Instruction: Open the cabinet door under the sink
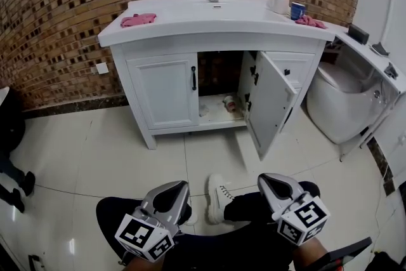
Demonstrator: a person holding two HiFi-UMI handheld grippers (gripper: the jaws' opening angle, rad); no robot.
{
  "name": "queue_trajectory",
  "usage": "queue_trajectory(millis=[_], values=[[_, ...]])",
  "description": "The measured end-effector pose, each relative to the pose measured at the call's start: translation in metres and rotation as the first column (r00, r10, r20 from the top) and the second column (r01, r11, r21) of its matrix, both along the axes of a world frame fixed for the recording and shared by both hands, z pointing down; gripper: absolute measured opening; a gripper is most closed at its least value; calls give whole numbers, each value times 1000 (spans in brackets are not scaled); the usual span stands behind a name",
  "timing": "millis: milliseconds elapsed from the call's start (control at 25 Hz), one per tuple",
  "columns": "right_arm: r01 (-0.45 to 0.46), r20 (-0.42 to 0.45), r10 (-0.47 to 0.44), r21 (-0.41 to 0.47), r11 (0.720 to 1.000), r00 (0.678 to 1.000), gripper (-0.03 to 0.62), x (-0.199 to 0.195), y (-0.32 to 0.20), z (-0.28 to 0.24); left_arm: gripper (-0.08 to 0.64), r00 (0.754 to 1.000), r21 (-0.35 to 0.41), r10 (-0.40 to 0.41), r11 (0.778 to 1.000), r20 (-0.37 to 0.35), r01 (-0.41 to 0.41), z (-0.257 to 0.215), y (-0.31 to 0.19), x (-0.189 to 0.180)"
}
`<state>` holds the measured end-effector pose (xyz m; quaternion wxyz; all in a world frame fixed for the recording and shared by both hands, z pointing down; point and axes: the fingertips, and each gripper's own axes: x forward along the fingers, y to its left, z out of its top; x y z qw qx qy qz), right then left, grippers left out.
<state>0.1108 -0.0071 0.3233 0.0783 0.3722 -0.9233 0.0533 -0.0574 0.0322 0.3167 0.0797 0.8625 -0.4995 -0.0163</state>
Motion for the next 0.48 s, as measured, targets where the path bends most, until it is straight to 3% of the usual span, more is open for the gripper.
queue_trajectory(millis=[480], values=[[3, 12, -3, 8, 1000, 1000, 6, -4, -1, -1, 6, 1000, 7, -1, 1000, -3, 1, -1, -1, 0]])
